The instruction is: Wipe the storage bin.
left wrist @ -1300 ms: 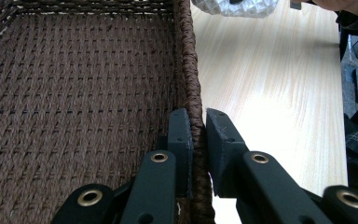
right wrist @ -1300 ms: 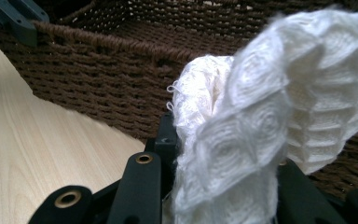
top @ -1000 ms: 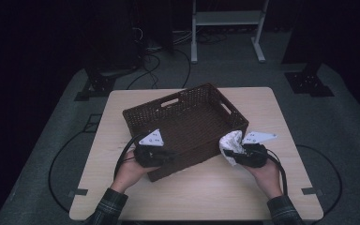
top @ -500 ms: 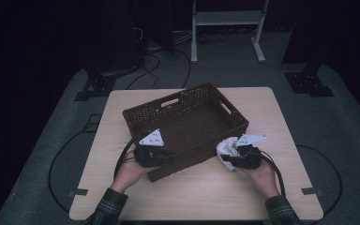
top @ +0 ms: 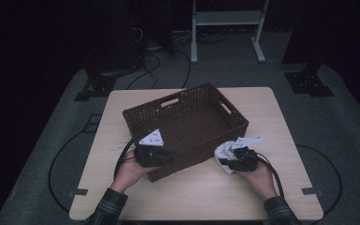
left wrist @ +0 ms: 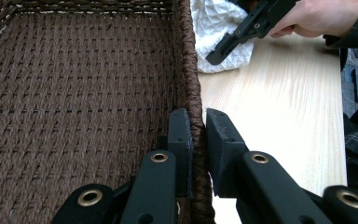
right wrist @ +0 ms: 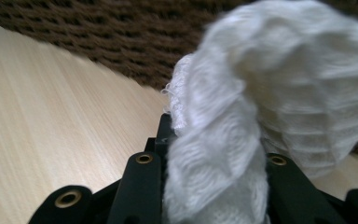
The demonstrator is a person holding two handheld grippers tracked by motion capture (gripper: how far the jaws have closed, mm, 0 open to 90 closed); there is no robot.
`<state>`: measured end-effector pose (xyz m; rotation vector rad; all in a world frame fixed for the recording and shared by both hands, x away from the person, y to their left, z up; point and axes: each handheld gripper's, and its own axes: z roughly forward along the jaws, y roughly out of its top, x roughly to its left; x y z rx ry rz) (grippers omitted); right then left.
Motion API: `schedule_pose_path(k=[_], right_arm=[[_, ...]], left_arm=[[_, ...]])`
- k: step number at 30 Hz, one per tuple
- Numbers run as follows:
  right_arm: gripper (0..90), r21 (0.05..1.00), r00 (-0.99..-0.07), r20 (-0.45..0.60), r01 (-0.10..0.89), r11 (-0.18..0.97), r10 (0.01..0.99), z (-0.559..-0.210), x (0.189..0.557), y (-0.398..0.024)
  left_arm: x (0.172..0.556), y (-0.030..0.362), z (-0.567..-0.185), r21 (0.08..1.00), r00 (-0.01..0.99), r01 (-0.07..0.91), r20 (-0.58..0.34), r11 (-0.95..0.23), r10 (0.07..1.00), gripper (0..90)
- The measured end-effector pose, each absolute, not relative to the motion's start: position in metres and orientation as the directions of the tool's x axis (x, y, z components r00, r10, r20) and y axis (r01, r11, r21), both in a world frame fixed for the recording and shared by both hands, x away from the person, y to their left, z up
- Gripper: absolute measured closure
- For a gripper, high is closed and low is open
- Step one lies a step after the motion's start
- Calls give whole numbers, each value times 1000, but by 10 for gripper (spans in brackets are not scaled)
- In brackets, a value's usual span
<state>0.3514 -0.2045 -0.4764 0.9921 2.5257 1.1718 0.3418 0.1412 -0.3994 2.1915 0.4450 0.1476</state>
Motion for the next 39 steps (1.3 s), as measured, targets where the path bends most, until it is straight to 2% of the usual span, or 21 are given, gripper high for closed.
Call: schedule_pose_path(k=[19,28,39], right_arm=[[698,852,-790,42,348,391,611,-427,331,-199],[698,859,-804,31,324,395,594,-425,329,-192],[700,831,-806,59,366,418,589,-442,337,-186]], left_arm=[[342,141,-399,786,929,265,-54,-558,366,796],[342,141,-399,786,929,264,-53,-559,366,796],[342,141,-399,785,930,264,-52,-560,365,796]])
